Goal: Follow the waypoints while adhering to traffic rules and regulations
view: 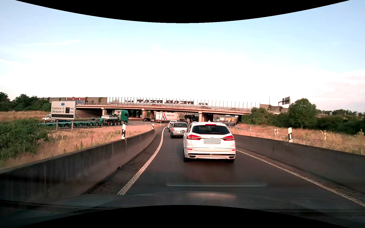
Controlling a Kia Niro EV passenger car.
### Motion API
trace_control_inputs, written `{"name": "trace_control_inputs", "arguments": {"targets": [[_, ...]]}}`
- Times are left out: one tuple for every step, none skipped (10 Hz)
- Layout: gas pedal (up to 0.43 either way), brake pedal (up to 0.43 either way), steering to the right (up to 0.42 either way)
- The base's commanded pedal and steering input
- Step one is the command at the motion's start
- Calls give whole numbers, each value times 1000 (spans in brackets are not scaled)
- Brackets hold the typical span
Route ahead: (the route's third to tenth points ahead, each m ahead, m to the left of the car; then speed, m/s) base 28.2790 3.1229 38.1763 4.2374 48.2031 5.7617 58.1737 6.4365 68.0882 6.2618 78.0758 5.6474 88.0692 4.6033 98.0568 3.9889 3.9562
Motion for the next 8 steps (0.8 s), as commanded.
{"name": "trace_control_inputs", "arguments": {"targets": [[0,6,-44],[0,6,-45],[0,12,-44],[0,18,-45],[0,30,-45],[0,43,-45],[0,49,-45],[0,49,-45]]}}
